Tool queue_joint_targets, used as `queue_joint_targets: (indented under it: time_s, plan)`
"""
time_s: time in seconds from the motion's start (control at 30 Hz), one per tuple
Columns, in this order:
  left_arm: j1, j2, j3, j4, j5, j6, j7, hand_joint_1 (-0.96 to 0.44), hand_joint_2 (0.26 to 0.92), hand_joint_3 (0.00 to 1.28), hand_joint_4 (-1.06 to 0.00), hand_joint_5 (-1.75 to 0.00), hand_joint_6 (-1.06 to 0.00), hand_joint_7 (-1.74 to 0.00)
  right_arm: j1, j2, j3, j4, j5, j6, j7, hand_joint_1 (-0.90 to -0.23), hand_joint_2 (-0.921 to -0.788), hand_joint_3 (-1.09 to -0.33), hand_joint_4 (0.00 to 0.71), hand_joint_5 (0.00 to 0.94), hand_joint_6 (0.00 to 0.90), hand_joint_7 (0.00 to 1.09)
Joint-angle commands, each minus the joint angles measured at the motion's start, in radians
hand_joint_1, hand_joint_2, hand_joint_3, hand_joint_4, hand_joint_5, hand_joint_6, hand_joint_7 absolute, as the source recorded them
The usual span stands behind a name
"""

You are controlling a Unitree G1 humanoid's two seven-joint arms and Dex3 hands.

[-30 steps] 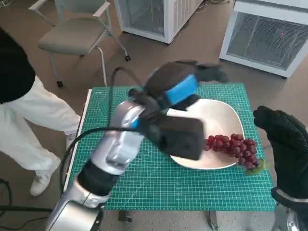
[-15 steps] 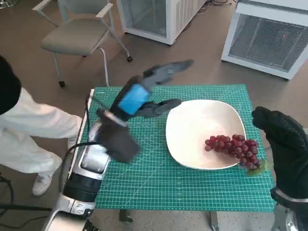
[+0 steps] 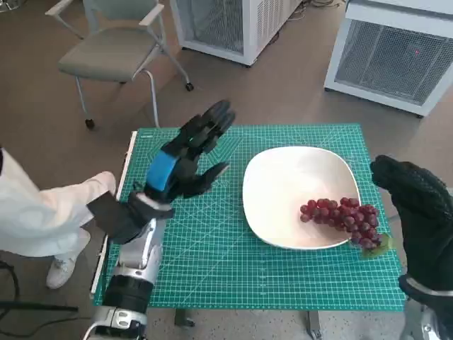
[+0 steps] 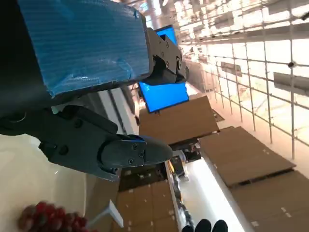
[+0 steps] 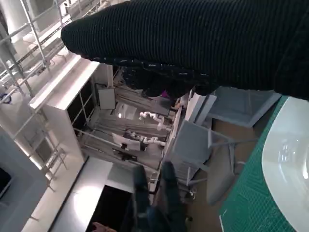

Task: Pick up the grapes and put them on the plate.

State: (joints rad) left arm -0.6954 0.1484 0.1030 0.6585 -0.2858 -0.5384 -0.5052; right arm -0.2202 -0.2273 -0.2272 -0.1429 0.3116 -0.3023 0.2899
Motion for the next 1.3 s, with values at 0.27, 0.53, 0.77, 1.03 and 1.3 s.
queue_joint_targets:
  time_s: [0.27,0.53,0.77,1.03,1.3]
  plan:
    - [0.052,-0.028,0.055,-0.032,-0.118,0.067,-0.103,-0.61,0.921,0.26,-0.22,0.0,-0.27,0.0,-0.007,-0.013,-0.001,0.031,0.004,0.004,0.018,-0.613,-0.921,-0.685,0.355,0.024,-0.001,0.65]
    - [0.065,-0.042,0.073,-0.054,-0.155,0.12,-0.138,-0.58,0.921,0.19,-0.22,0.0,-0.25,0.0,-0.022,-0.016,0.002,0.045,-0.001,0.003,0.024,-0.614,-0.921,-0.686,0.355,0.024,-0.001,0.65]
    - [0.076,-0.045,0.075,-0.086,-0.152,0.162,-0.13,-0.56,0.921,0.17,-0.22,0.0,-0.24,0.0,-0.026,-0.017,0.003,0.046,-0.003,0.006,0.027,-0.615,-0.921,-0.684,0.356,0.025,-0.001,0.65]
    - [0.085,-0.051,0.074,-0.108,-0.146,0.181,-0.125,-0.55,0.921,0.15,-0.21,0.0,-0.25,0.0,-0.032,-0.022,0.0,0.055,0.001,0.005,0.032,-0.62,-0.921,-0.682,0.357,0.025,-0.001,0.65]
    - [0.091,-0.062,0.068,-0.104,-0.129,0.168,-0.107,-0.55,0.921,0.15,-0.21,0.0,-0.25,0.0,-0.038,-0.024,0.0,0.061,0.004,0.006,0.036,-0.621,-0.921,-0.682,0.357,0.024,-0.001,0.65]
